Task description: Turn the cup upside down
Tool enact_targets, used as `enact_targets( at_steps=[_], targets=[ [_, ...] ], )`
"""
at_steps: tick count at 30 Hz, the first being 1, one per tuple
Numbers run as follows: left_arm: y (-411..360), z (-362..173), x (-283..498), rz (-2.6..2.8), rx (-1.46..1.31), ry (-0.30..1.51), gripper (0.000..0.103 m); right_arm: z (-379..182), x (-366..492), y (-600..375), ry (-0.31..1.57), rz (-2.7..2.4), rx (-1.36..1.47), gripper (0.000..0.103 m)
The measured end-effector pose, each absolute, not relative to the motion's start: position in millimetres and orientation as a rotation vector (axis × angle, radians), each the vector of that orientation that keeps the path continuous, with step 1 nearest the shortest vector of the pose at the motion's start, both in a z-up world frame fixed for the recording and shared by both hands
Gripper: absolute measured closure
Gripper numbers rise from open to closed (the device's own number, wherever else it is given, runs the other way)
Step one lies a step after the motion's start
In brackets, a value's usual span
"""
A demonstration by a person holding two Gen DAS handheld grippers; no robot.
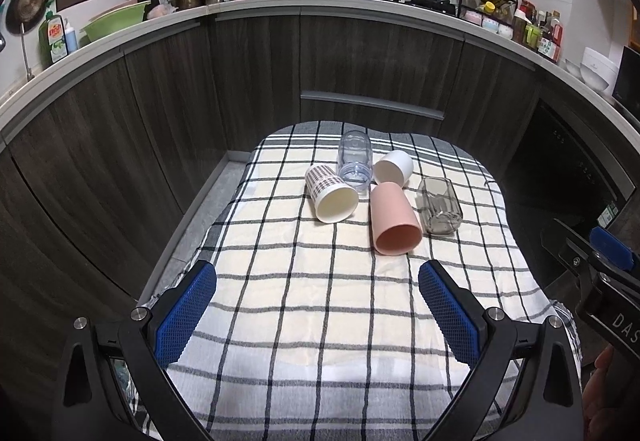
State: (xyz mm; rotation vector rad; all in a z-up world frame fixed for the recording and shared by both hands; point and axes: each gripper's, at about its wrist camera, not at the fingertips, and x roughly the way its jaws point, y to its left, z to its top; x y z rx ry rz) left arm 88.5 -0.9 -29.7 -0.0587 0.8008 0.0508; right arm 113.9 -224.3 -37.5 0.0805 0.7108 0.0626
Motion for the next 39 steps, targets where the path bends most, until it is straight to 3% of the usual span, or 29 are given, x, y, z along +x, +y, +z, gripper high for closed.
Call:
enact_targets(
  at_steps=[28, 39],
  targets=[
    [39, -82, 228, 0.119, -0.101, 0.868, 0.000, -103, 304, -175, 0.898, 0.132, 0.000, 0.009],
    [45, -74, 320, 0.123, -0.071, 0.850, 0.000, -132, 408, -186, 1.041, 0.084, 0.175, 0.011]
  ],
)
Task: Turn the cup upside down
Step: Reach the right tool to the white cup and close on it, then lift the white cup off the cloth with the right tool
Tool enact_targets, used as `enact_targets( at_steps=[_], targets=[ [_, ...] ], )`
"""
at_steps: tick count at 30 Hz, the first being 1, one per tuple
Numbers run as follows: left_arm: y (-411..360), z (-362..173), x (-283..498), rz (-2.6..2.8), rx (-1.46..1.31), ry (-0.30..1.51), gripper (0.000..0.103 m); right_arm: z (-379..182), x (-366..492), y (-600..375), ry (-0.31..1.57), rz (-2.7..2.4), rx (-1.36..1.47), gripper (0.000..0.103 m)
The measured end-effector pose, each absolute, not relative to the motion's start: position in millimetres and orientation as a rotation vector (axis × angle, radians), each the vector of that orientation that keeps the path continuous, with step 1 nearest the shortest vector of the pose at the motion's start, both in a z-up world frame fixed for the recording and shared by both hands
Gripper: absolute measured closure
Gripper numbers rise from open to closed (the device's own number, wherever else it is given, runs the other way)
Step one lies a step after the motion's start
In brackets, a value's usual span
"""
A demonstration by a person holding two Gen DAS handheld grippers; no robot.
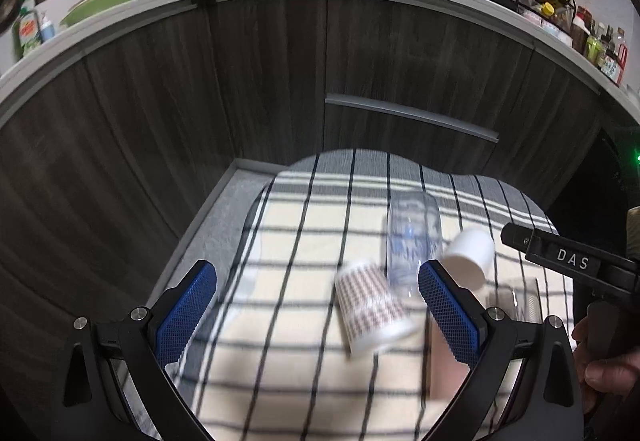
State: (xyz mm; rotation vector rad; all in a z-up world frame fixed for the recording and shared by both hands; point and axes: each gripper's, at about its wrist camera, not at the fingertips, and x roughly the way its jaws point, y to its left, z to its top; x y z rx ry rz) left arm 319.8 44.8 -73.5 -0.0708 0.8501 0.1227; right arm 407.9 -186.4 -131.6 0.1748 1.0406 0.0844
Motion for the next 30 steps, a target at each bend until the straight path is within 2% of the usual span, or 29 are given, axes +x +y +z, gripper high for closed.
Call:
enact_targets(
  at_steps=[10, 12, 16, 19, 22, 23, 30],
  targets=[
    [56, -77, 392, 0.079, -0.072, 0.884, 0.000, -174, 479, -200, 1.260, 0.001, 0.372, 0.016],
    [58, -81, 398, 0.080, -0.077, 0.891, 0.000, -184, 485, -200, 1.294, -0.016, 0.395, 0.023],
    [61, -91, 406, 0.082, -0.080, 0.908, 0.000, -207, 495, -197, 1.370, -0.061, 0.419, 0.024],
    [64, -98, 408, 0.086, -0.081, 0.918, 0.000, -219, 501, -191, 1.398, -0.067, 0.423, 0.024],
    [68, -103, 411, 0.089, -0.086, 0.925, 0.000, -231, 504, -188, 1.423, -0.077, 0.428, 0.029],
    [69, -104, 412, 0.089, -0.087, 0.927, 0.000, -234, 504, -188, 1.427, -0.078, 0.430, 0.034],
    [69, -103, 408, 0.073, -0.094, 0.939, 0.000, -231, 505, -185, 1.402, -0.057, 0.417, 0.035]
  ],
)
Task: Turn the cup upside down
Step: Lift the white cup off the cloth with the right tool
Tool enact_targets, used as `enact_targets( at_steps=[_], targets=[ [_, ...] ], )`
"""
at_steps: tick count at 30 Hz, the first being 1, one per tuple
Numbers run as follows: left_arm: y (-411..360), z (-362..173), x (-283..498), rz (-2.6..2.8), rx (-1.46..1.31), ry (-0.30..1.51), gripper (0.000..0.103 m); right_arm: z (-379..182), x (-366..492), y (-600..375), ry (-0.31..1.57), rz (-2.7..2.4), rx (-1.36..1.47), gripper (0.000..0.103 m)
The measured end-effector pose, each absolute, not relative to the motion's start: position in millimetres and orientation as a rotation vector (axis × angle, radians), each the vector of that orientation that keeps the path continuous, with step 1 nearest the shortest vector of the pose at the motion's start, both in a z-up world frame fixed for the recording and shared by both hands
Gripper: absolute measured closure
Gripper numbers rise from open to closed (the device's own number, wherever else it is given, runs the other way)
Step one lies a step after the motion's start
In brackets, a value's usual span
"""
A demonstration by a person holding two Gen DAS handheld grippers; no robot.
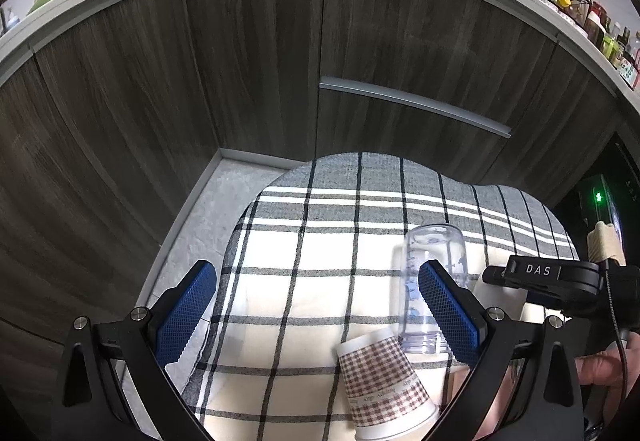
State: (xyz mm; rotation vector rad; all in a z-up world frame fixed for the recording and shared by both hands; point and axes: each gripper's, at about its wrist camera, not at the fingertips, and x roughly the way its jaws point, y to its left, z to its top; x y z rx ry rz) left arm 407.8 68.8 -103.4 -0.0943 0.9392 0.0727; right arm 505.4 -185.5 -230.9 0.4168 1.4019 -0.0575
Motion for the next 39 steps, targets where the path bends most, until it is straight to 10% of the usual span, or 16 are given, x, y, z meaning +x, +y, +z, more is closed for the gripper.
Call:
enact_targets(
  at_steps=[21, 39],
  targets=[
    [60, -43, 279, 0.030, -0.093, 0.886, 0.000, -132, 384, -181, 1.335, 0.117, 0.301, 0.035],
    [66, -97, 170, 0.012, -0.086, 1.006, 0.000, -206, 254, -151, 1.585, 0.205, 0.199, 0.035]
  ],
)
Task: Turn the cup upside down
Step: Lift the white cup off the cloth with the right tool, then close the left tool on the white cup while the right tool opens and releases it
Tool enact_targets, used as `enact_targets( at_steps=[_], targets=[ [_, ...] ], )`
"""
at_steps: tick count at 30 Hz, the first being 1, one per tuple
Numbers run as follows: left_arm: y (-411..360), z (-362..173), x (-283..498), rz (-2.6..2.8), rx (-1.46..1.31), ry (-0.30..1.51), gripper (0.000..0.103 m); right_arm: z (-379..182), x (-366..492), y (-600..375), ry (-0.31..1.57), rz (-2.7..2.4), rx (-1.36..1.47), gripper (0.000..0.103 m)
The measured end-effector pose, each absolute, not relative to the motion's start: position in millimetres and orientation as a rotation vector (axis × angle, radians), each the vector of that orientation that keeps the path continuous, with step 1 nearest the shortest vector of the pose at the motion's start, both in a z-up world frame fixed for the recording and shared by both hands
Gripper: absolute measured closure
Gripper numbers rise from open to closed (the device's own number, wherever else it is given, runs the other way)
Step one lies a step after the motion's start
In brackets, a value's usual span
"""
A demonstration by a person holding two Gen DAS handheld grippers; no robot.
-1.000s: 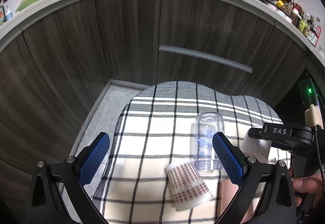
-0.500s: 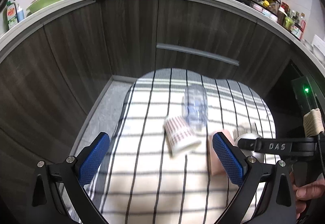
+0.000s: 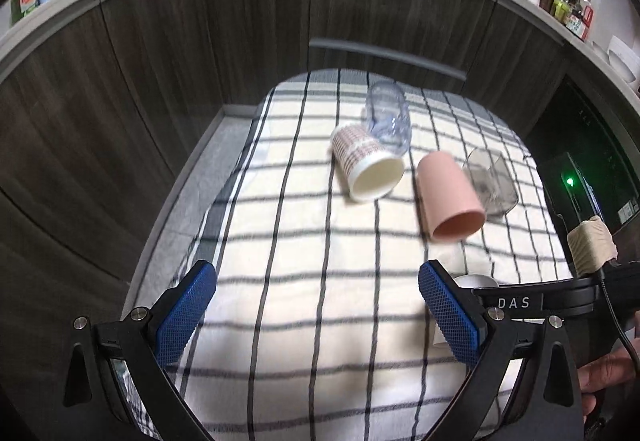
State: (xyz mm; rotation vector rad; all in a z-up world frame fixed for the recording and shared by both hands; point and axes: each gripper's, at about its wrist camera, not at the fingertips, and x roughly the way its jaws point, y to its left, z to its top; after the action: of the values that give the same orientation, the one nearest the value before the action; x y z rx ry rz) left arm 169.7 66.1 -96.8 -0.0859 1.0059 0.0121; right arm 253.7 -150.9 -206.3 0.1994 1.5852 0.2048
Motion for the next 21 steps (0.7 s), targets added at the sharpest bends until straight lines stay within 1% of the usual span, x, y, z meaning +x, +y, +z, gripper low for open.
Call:
enact_targets(
  at_steps=[5, 12, 13, 15, 17, 21],
  targets=[
    [67, -109, 159, 0.016, -0.093, 1.029, 0.000, -229, 246, -145, 1.623, 0.191, 0.172, 0.035],
    [67, -111, 153, 0.013, -0.096, 1.037, 0.000, -226, 244, -142, 1.607, 0.193, 0.123, 0.034],
    [67, -111, 153, 0.013, -0.095, 1.037, 0.000, -225, 243, -142, 1.607, 0.192, 0.124, 0.033],
    [66, -109, 152, 0.010, -0.090, 1.038, 0.000, -223, 242, -139, 1.593, 0.195, 0.131, 0.027],
    [64, -107, 151, 0.006, -0.084, 1.037, 0.000, -217, 242, -142, 1.572, 0.196, 0.140, 0.024],
    [57, -104, 152, -0.010, -0.070, 1.041, 0.000, -204, 241, -153, 1.534, 0.199, 0.176, 0.023]
  ],
)
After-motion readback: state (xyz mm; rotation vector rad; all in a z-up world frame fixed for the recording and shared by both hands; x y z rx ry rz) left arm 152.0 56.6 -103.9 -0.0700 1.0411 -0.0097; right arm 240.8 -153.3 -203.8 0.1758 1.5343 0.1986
